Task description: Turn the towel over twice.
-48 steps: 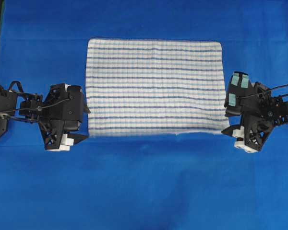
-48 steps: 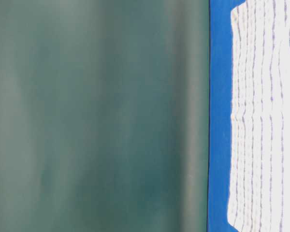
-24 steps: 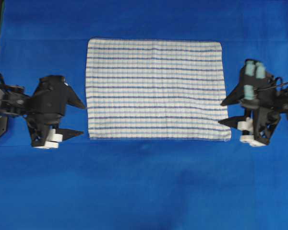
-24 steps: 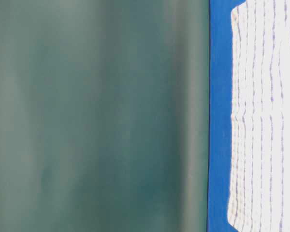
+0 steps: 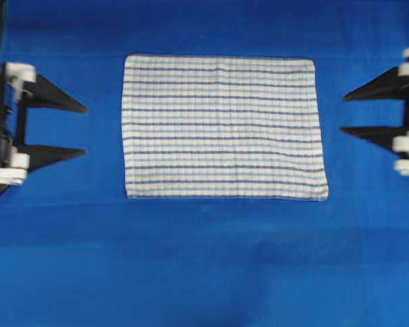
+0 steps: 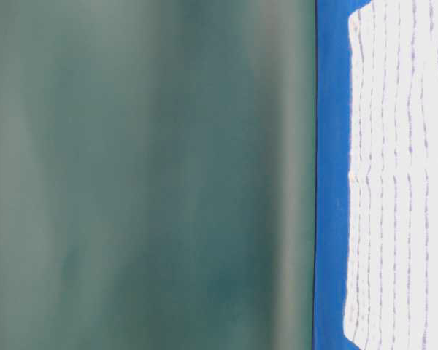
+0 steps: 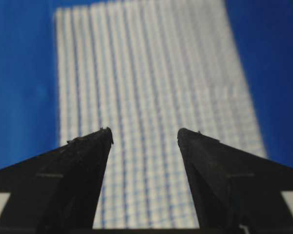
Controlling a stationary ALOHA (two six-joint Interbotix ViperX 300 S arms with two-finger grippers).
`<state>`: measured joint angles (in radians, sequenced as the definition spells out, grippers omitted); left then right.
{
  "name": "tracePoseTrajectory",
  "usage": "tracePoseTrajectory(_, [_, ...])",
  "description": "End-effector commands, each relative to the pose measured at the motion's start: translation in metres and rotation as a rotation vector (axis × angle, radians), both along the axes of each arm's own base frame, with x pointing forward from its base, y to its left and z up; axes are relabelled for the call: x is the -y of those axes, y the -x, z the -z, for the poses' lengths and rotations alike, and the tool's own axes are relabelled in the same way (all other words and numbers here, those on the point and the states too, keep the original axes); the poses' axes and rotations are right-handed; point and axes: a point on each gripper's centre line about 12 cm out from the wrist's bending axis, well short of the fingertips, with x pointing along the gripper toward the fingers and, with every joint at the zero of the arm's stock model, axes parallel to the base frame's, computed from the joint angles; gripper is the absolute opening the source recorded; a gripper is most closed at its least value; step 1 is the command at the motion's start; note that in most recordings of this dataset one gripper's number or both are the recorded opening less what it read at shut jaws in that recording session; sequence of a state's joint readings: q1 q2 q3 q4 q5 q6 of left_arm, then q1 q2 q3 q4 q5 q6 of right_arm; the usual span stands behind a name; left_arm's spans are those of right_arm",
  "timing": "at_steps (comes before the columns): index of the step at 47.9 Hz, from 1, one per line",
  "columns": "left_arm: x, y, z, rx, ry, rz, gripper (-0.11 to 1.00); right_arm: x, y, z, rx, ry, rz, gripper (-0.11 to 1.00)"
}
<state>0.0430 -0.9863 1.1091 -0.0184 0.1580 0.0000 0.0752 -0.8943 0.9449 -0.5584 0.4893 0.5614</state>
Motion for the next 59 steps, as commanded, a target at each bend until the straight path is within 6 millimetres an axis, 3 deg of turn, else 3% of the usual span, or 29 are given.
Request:
tracePoseTrajectory(1, [-0.004, 0.011, -0.008, 0.020, -0.022, -0.018, 0.79, 0.004, 0.012, -0.010, 0.040, 0.031, 0.016, 0.62])
tracePoseTrajectory(9, [-0.007, 0.031, -0.001, 0.051, -0.068, -0.036, 0.79, 0.008, 0.032, -0.004, 0.073, 0.044, 0.027, 0.61])
tracePoseTrajectory(16, [-0.007, 0.044, 0.008, 0.076, -0.085, -0.038, 0.77, 0.013, 0.046, 0.016, 0.069, 0.028, 0.058, 0.61])
tracePoseTrajectory(34, [-0.006, 0.050, 0.042, 0.049, -0.048, -0.046, 0.77, 0.020, 0.054, 0.071, 0.040, -0.051, 0.122, 0.59])
tracePoseTrajectory(59, [-0.006, 0.050, 0.044, 0.047, -0.050, -0.046, 0.77, 0.019, 0.052, 0.073, 0.036, -0.062, 0.117, 0.58])
